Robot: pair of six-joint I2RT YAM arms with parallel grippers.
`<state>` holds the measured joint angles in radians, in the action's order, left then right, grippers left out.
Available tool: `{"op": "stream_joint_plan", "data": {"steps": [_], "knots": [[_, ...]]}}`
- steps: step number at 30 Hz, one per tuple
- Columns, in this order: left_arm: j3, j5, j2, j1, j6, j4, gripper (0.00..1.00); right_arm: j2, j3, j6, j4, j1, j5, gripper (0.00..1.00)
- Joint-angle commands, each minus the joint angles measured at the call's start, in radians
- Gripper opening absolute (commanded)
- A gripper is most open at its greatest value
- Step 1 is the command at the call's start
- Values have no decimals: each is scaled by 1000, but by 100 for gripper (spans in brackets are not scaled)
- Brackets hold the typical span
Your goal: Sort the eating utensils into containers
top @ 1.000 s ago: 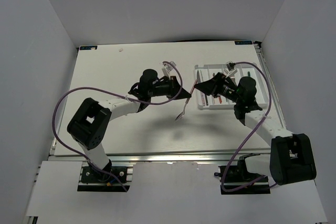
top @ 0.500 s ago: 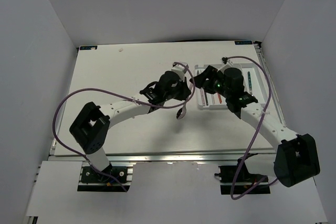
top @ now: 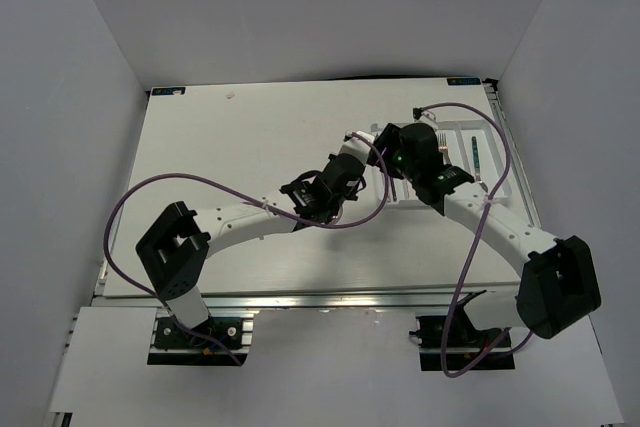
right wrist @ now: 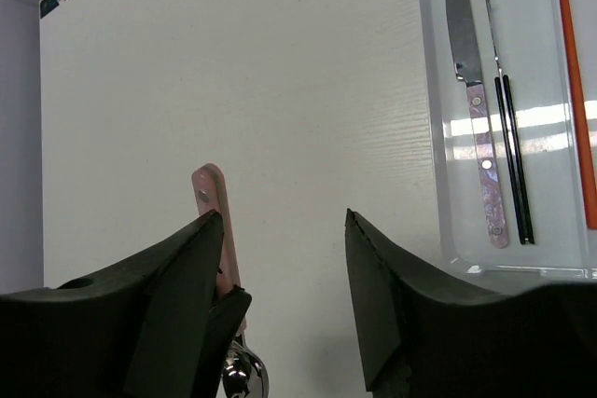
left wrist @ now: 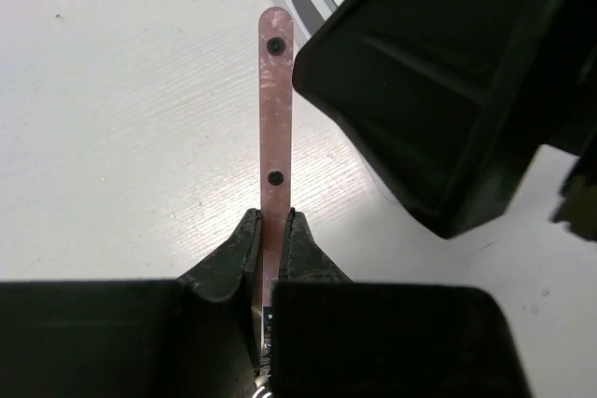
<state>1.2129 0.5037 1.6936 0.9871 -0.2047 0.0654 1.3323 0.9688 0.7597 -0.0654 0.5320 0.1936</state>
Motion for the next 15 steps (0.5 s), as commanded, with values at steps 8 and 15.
{"op": "stream_joint_plan", "data": {"steps": [8,15], "knots": [[16,13,-51,19,36,-58,0,-11,-25,68,122,14,10,58],[0,19,-65,18,8,-81,0,-146,-166,142,240,11,73,57]]}}
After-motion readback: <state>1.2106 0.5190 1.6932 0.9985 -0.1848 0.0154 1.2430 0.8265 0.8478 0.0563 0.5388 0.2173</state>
